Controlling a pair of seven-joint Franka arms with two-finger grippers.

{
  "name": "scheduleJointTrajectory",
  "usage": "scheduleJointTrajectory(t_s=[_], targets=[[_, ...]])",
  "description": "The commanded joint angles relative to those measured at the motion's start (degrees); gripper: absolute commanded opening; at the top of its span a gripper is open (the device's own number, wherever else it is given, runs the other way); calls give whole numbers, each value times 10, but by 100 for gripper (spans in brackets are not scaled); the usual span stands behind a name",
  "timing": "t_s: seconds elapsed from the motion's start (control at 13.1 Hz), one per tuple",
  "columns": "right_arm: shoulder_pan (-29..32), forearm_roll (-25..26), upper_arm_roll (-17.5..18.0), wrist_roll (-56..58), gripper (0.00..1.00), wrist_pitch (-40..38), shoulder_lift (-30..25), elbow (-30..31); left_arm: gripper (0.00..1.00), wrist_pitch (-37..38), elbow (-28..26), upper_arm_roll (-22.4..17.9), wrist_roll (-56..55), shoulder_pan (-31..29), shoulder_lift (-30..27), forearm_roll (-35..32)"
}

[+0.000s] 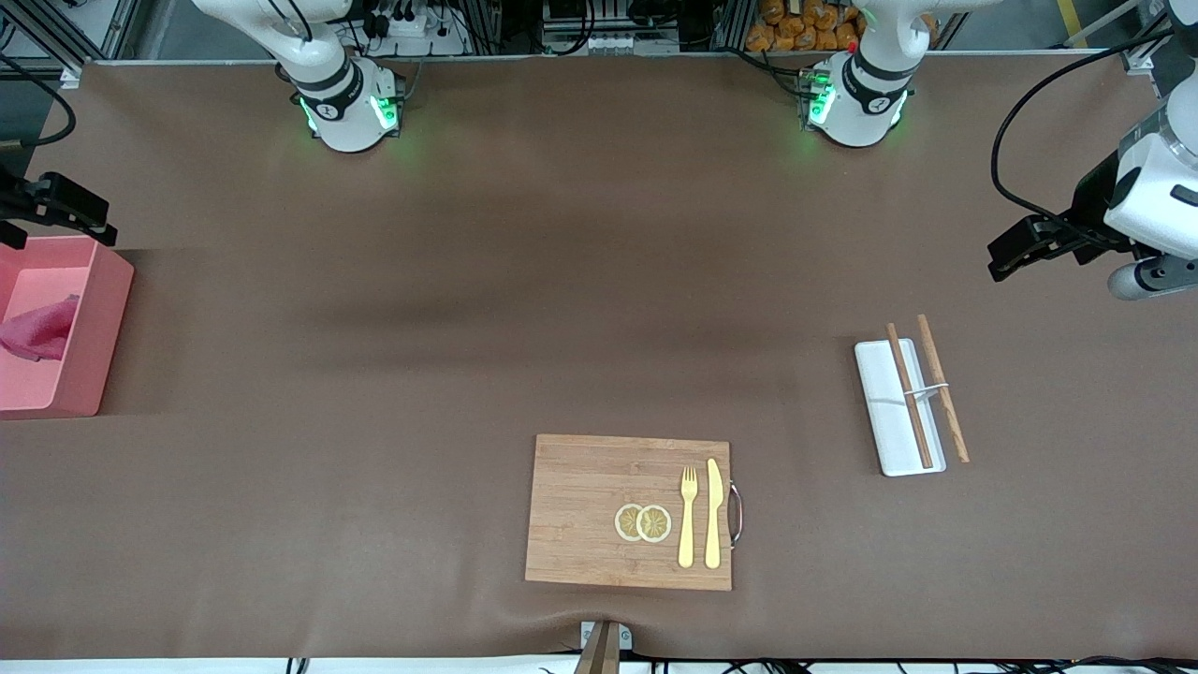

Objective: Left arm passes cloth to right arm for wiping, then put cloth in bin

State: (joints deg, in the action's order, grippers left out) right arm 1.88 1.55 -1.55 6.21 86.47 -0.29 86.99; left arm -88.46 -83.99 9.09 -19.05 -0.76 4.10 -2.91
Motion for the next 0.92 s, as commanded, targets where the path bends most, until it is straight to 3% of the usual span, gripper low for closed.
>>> scheduleJointTrajectory(t_s=[0.0, 0.84], targets=[[13, -15, 11, -5, 100, 14, -11, 14, 100, 2, -4, 0, -2, -2, -11, 8], [10, -15, 13, -9, 100, 43, -9, 12, 100, 3, -5, -1, -1, -3, -12, 9]])
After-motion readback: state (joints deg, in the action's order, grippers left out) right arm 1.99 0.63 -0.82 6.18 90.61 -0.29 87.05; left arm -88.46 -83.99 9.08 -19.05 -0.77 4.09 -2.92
